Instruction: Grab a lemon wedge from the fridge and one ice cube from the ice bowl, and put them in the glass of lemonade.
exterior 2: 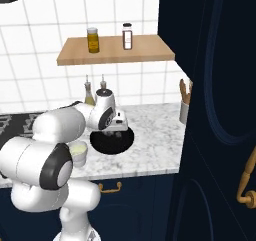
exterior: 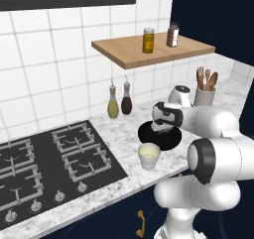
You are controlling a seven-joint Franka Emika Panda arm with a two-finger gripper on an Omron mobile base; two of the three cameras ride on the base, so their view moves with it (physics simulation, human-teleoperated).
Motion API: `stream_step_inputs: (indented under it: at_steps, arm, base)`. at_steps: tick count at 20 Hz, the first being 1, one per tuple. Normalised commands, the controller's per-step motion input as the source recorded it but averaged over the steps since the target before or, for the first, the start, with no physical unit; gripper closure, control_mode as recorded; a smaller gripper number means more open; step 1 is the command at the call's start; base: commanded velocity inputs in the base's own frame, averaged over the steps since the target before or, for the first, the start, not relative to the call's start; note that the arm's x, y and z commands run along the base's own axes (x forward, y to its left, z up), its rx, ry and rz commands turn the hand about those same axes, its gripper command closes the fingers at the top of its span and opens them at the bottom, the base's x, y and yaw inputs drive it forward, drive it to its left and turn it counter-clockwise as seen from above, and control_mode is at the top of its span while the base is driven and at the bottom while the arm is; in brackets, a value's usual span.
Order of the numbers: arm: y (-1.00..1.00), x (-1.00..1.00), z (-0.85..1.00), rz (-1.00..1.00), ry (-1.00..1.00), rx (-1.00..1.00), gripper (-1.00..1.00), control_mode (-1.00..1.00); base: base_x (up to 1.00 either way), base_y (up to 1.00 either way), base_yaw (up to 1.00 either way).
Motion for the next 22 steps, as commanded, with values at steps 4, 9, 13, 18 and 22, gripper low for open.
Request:
stream_step_inputs:
  at_steps: [4,9,13,18,22]
  arm:
    - [0.0,-0.29,0.34,0.0,-0.11,0.06,1.0,-1.0]
    - [0.01,-0.21,0.28,0.04,-0.11,0.06,1.0,-1.0]
    - [0.24,-0.6,0.13,0.15,-0.03,0.03,1.0,-1.0]
    - [0.56,-0.78,0.45,0.15,0.07,-0.08,1.0,-1.0]
    - [0.5,-0.57,0.04,0.1,0.19,-0.03,1.0,-1.0]
  base:
    - [0.0,0.0,0.0]
    - [0.0,0.0,0.0]
    - [0.0,0.0,0.0]
    - [0.0,0.0,0.0]
    - [0.0,0.0,0.0]
